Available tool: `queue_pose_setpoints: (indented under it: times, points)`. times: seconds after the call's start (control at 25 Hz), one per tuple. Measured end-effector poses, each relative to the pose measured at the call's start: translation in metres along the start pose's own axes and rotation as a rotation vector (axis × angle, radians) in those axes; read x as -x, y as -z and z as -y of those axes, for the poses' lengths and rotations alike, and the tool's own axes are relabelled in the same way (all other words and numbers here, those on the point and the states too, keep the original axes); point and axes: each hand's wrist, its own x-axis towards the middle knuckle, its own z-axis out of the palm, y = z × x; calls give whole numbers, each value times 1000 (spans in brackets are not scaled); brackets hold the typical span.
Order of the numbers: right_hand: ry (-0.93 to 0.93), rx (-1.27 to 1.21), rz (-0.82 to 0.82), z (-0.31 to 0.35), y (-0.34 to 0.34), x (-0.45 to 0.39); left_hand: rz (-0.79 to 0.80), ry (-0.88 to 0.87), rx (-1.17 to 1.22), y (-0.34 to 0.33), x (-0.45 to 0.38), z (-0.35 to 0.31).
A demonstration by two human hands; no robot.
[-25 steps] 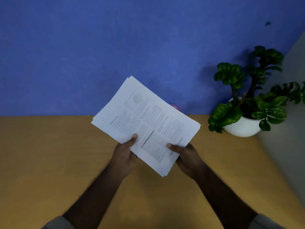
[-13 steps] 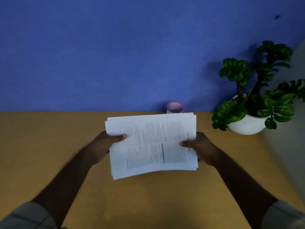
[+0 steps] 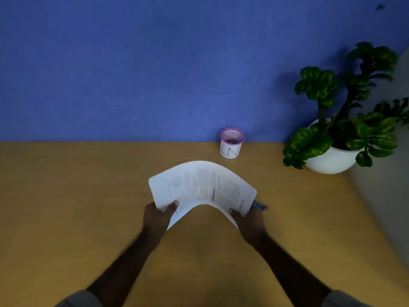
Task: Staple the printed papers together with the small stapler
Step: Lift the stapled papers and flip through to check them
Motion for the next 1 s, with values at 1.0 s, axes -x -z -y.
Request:
queue_pose_setpoints:
  times: [1.0]
  points:
    - [-44,314,-36,8,-10,6,24,119,-331,-26,-30,7]
